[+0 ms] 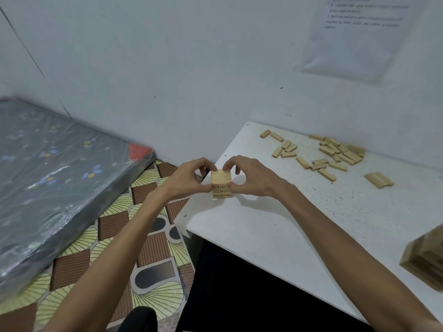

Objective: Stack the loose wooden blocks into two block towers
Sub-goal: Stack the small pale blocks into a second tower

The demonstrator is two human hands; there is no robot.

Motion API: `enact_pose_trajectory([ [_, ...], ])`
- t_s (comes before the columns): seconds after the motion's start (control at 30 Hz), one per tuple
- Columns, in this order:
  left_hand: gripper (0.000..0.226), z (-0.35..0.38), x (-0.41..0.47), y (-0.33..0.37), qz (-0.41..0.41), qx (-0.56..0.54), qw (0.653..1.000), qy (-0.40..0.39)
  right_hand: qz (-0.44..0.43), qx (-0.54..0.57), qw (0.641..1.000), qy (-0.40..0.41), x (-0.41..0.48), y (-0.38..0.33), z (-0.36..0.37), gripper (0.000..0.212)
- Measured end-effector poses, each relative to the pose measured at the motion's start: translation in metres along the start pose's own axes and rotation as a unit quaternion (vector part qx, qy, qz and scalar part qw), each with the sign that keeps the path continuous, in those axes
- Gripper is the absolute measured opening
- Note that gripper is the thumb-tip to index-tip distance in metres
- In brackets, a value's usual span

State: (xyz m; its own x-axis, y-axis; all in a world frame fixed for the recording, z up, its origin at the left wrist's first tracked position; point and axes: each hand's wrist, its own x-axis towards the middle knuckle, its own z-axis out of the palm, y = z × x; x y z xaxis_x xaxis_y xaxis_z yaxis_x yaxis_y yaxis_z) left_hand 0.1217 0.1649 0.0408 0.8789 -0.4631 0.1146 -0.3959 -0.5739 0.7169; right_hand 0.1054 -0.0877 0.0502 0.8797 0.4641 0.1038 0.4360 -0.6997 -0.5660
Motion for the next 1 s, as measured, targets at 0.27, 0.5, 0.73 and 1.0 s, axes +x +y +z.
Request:
enact_pose_trajectory([
  [0.27,0.074,0.005,-0.004,-0.009,-0.005,0.022,1.000,-0.005,0.004,0.003,1.000,-0.007,0.002,0.004,0.004,0.067],
  [0.5,0.069,0.006,0.000,-0.011,0.005,0.027,1.000,0.013,0.005,-0.005,1.000,-0.008,0.004,0.007,0.007,0.065],
  [0.73,0.069,0.008,0.001,-0.013,0.009,0.031,0.999,0.016,0.003,-0.011,1.000,-0.001,0.003,0.008,0.007,0.066],
  [1.0,0.069,0.008,0.000,-0.012,0.014,0.037,0.999,0.010,0.009,-0.013,1.000,0.000,0.002,0.006,0.007,0.067],
])
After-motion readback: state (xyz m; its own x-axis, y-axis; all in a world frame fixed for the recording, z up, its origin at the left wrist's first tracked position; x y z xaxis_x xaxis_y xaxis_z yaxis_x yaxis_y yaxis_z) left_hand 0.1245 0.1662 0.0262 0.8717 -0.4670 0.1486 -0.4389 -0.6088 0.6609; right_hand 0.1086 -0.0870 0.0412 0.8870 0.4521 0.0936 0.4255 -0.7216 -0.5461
